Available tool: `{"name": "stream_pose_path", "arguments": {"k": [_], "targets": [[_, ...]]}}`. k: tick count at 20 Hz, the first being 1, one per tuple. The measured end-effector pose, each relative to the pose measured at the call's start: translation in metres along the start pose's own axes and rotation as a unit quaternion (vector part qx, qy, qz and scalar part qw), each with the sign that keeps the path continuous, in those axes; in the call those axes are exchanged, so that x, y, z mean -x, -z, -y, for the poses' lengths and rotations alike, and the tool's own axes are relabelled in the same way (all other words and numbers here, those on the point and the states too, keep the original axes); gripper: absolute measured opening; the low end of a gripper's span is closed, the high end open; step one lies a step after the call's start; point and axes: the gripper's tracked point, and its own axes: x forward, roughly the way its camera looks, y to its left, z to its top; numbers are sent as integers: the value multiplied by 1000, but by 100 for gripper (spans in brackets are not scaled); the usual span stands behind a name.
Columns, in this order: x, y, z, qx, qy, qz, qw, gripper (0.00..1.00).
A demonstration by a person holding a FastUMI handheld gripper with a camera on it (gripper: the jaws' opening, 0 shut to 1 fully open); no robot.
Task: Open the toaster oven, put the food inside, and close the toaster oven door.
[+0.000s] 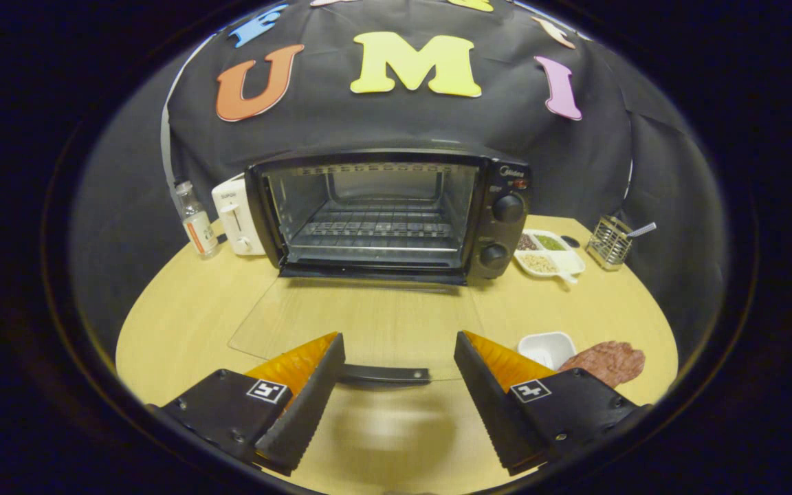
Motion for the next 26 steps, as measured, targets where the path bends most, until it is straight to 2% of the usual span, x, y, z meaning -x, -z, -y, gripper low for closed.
{"name": "stream_pose_path", "arguments": {"k": [7, 11, 13, 17, 21, 26], "targets": [[24, -43, 132, 18, 35, 35, 999, 100], [23, -33, 194, 1, 18, 10, 1000, 100], [18, -16, 211, -10, -8, -20, 1000, 100], [13, 20, 212, -47, -101, -81, 990, 98], [18, 40, 204, -87, -181, -130, 971, 87], [28, 58, 183, -150, -257, -189, 936, 64]]}}
